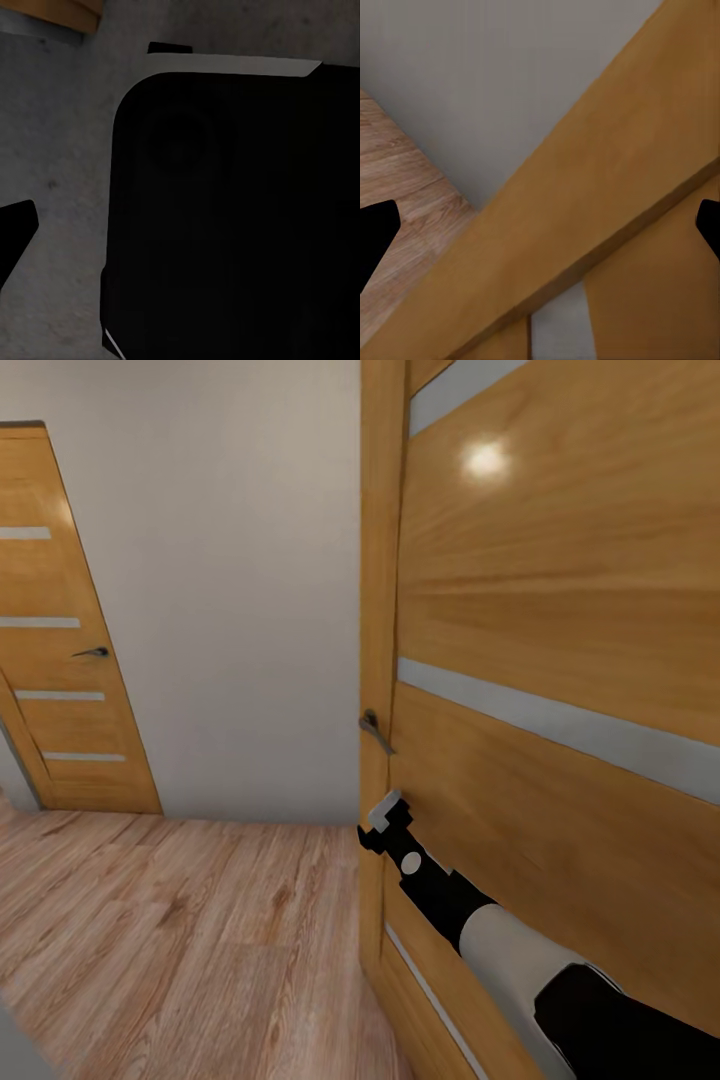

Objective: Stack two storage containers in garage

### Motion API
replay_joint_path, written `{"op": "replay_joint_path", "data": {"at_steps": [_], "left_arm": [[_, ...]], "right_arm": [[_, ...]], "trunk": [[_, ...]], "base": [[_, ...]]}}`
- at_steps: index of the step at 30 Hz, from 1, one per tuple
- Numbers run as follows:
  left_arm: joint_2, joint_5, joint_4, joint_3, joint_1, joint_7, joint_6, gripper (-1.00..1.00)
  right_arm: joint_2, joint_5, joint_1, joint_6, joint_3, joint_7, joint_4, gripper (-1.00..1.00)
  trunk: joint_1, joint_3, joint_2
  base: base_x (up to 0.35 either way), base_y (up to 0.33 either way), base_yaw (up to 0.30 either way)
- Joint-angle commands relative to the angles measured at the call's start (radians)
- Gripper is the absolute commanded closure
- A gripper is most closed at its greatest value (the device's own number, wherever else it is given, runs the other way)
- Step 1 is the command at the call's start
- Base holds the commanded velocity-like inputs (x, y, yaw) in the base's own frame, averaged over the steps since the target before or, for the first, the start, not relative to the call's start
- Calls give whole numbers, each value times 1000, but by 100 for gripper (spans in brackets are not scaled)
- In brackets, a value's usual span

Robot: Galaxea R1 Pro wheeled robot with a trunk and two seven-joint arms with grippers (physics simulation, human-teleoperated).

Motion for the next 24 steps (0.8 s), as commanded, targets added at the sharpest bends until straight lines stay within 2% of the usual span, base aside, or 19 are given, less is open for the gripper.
{"op": "replay_joint_path", "data": {"at_steps": [1, 17, 18, 19, 24], "left_arm": [[0, 6, 0, 4, 0, 0, -1, -100], [0, 6, -1, 4, 0, 0, -1, -100], [0, 6, -1, 4, 0, 0, -1, -100], [0, 6, -2, 4, 0, 0, -1, -100], [0, 6, -2, 4, 0, 0, -1, -100]], "right_arm": [[0, 10, -2, -1, 0, -15, 2, -100], [0, 10, -2, 1, 2, -70, 2, -100], [0, 9, -2, 2, 2, -77, 2, -100], [0, 5, -2, 0, 2, -116, 5, -100], [0, 4, -2, 0, 1, -155, 29, -100]], "trunk": [[0, -1, 0], [0, -1, 0], [0, -1, 0], [0, -1, 0], [0, -1, 0]], "base": [[47, 0, 0], [6, 0, 0], [0, 0, 0], [0, 0, 0], [0, 0, 0]]}}
